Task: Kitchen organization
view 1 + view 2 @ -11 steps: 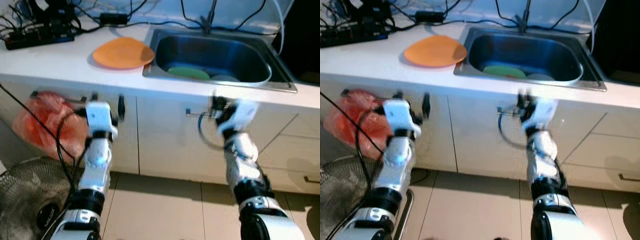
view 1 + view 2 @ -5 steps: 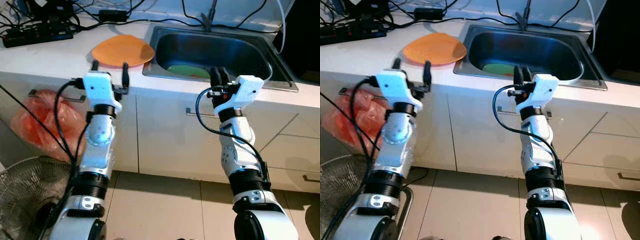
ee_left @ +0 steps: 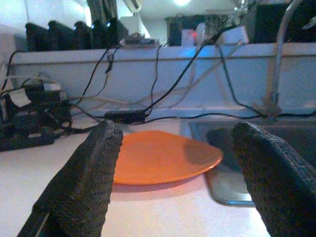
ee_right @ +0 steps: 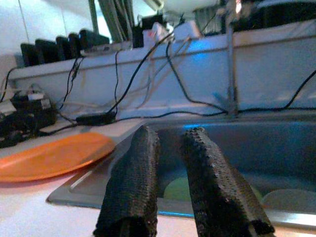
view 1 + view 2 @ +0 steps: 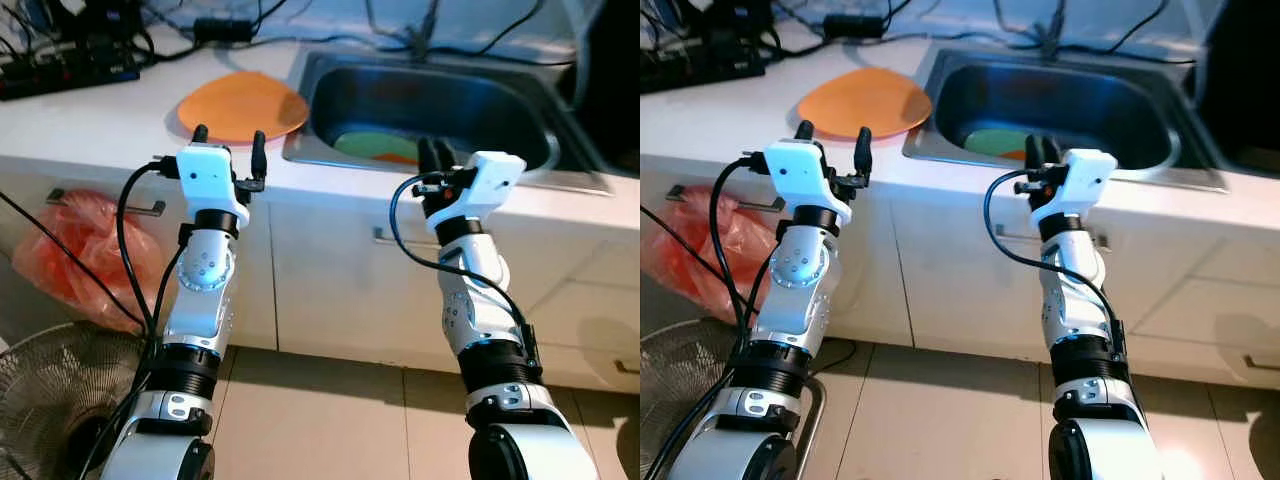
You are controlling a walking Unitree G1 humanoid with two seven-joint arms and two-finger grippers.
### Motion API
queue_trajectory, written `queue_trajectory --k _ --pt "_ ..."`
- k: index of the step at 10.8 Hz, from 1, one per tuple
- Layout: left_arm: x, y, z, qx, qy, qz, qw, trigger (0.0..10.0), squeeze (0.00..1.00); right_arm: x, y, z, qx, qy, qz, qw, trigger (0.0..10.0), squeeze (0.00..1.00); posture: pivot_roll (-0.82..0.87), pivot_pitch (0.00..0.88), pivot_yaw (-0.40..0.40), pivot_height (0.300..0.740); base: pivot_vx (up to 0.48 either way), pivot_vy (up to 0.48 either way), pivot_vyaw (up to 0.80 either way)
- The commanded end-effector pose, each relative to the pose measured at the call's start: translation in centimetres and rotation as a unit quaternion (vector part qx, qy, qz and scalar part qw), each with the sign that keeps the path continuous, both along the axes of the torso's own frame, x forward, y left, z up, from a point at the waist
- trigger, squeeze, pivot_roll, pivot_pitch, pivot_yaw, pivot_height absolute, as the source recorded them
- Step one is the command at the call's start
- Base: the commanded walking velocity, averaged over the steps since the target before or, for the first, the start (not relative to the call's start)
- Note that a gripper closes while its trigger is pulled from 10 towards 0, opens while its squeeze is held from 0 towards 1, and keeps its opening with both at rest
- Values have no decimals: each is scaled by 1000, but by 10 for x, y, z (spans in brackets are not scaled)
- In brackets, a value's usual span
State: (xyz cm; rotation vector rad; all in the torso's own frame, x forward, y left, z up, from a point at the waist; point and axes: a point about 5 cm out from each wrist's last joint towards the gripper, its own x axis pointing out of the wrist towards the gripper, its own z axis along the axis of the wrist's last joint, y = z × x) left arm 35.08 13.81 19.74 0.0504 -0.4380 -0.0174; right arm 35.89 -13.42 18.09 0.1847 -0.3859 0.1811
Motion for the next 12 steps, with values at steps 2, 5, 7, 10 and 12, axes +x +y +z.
queue_trajectory --k 2,5,7,10,12 --pt "0 -6 6 5 -8 -13 1000 10000 0 -2 3 3 0 -5 6 1000 10000 0 47 49 -38 740 381 0 0" --pt "0 -5 5 5 -5 -14 1000 10000 0 -2 5 3 1 -3 11 1000 10000 0 47 52 -37 740 381 0 0" --pt "-1 -4 8 4 -9 -12 1000 10000 0 -2 4 4 4 -2 10 1000 10000 0 51 57 -40 740 381 0 0" --pt "-1 -5 8 5 -8 -14 1000 10000 0 -2 5 4 6 -1 11 1000 10000 0 52 56 -41 740 385 0 0" --pt "-1 -5 9 4 -8 -15 1000 10000 0 -1 5 3 14 7 12 1000 10000 0 53 56 -41 740 384 0 0"
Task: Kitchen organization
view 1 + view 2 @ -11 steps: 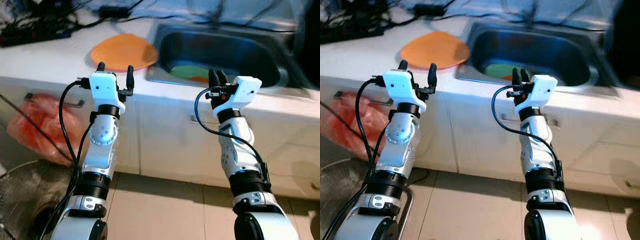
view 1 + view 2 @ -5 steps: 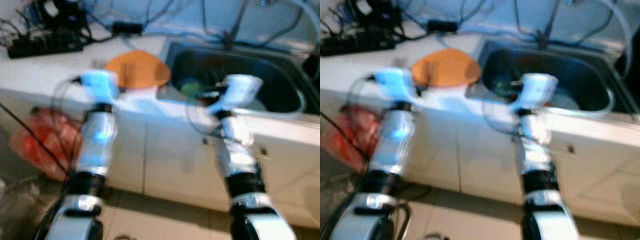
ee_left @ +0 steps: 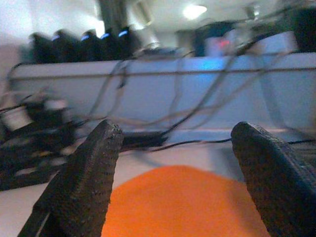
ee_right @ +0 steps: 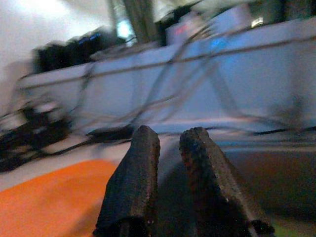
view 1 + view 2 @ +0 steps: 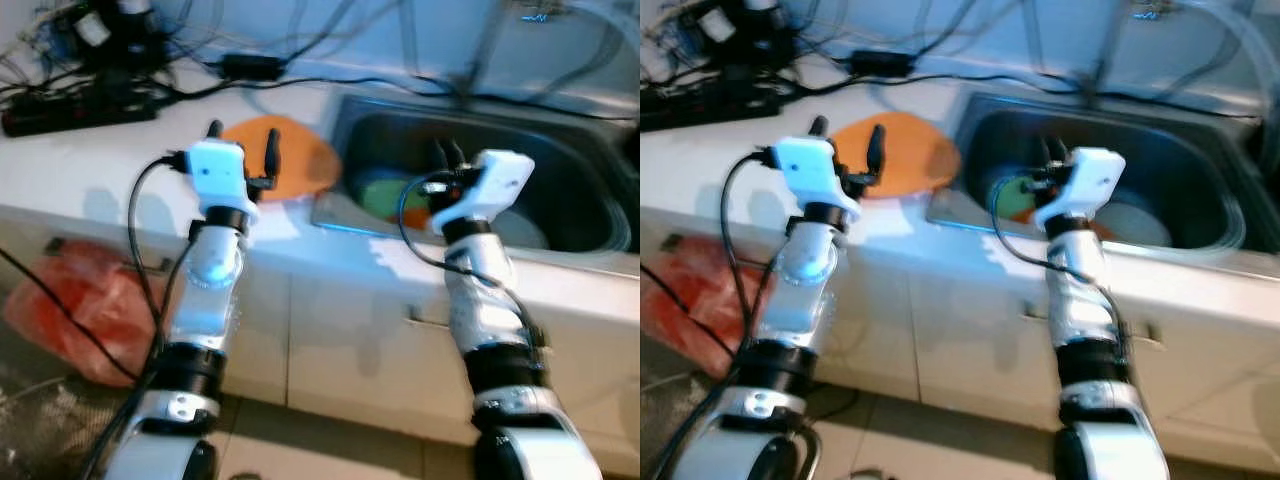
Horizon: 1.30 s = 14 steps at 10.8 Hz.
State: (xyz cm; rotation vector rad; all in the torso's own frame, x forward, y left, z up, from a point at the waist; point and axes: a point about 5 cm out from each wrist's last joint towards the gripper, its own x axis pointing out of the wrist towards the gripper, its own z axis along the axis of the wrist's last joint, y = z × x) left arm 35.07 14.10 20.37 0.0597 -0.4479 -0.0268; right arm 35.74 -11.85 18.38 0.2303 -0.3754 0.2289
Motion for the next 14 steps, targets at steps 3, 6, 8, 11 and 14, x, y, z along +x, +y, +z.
queue_trajectory --k 3,6,8,11,14 --pt "-1 -8 3 -1 -3 -13 1000 10000 0 0 -8 2 -5 -6 -9 1000 10000 0 57 57 -43 740 386 0 -448" --pt "0 -8 4 -1 -4 -15 1000 10000 0 0 -7 2 -1 -5 -8 1000 10000 0 58 58 -43 740 379 0 0" --pt "-3 -12 7 1 -12 -35 999 10000 0 0 -8 1 -1 -4 -9 1000 10000 0 57 61 -43 740 0 0 0" --pt "-8 -3 34 -33 -31 -59 997 10000 0 0 -9 -1 -2 -1 -12 1000 10000 0 65 65 -46 740 0 0 0" --pt "-8 54 54 -76 15 -3 997 10000 0 0 -7 -3 -2 5 -8 1000 10000 0 74 66 -47 740 0 0 0"
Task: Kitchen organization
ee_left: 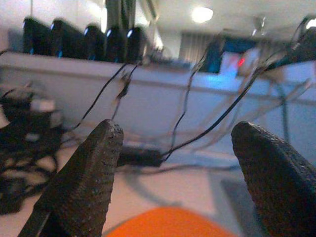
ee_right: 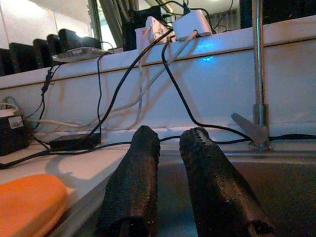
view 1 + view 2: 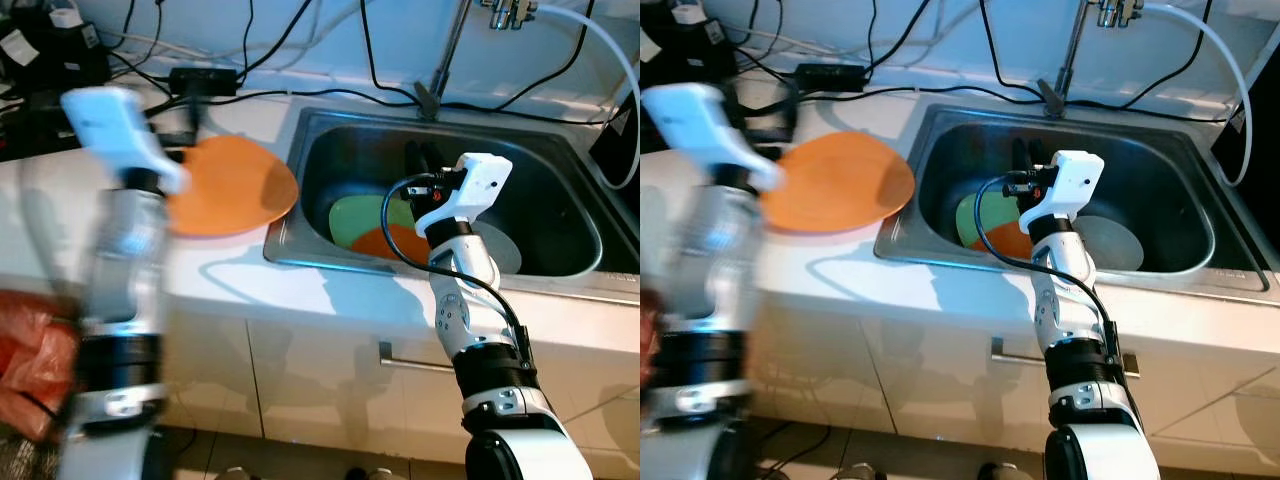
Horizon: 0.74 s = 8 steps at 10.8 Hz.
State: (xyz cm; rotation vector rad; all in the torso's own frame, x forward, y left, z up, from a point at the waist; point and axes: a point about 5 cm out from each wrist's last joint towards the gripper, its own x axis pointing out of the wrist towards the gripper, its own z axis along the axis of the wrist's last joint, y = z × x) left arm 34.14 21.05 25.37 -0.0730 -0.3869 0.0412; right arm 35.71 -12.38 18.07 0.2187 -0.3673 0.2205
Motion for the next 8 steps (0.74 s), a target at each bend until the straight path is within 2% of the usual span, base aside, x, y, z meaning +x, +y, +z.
queue_trajectory --k 1,2,3,5,6,8 --pt "-3 11 8 -7 15 2 1000 10000 0 0 -3 -1 3 2 -4 1000 10000 0 79 67 -47 740 0 0 0" --pt "-8 32 4 21 73 28 997 10000 0 0 -3 -2 2 4 -3 1000 10000 0 81 67 -46 740 0 0 0" --pt "-14 48 -2 27 122 42 991 10000 0 1 -2 -3 1 6 -1 1000 10000 0 89 68 -50 740 0 0 0" --pt "-25 65 -12 21 170 57 984 10000 0 1 1 -5 -3 11 8 1000 10000 0 96 69 -54 740 0 0 0" --pt "-31 70 -23 5 198 43 979 10000 0 1 3 -6 -7 15 12 1000 10000 0 95 70 -53 740 0 0 0" --pt "-45 76 -45 -49 202 29 978 10000 0 1 -3 -7 -10 15 5 1000 10000 0 89 62 -48 740 0 0 0"
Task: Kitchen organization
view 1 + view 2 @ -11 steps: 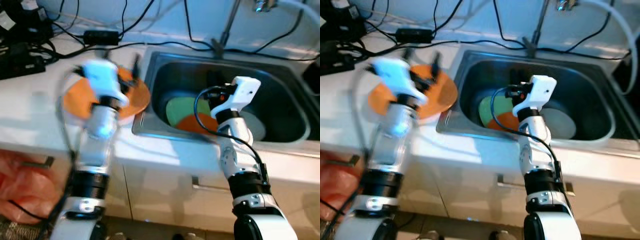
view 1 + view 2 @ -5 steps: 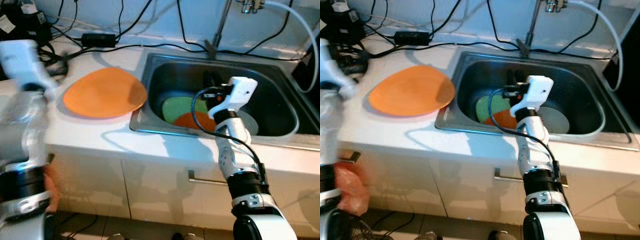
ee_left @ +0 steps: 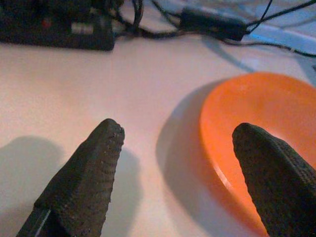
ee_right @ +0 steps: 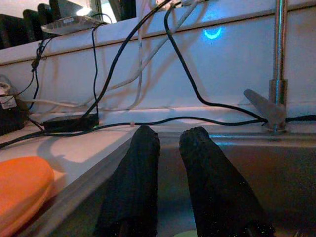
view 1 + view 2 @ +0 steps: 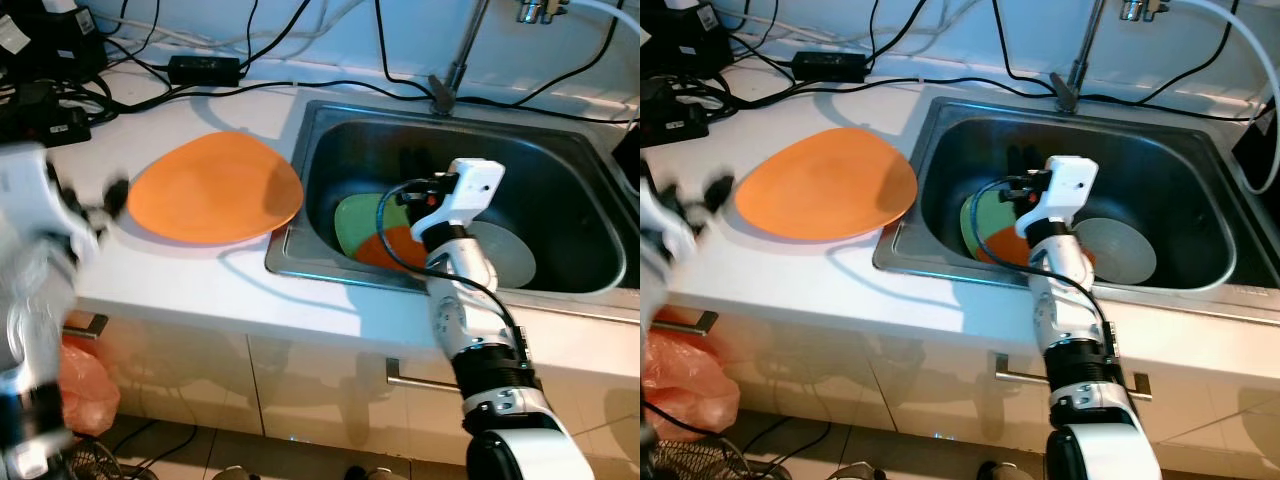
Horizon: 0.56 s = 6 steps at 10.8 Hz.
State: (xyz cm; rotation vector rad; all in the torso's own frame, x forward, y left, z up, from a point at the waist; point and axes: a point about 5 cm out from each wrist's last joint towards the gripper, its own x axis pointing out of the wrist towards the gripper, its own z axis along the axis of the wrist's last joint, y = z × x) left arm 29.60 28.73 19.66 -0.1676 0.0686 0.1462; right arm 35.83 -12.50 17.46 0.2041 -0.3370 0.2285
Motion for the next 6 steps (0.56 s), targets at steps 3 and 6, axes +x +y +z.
queue_trajectory --k 3,6 --pt "-15 -9 1 -27 12 -28 999 10000 0 0 -8 -1 -3 1 -6 1000 10000 0 97 64 -46 740 0 0 0" --pt "-26 -18 3 -47 37 -32 998 10000 0 -2 -7 -6 -3 8 -5 1000 10000 0 110 80 -50 740 0 0 0"
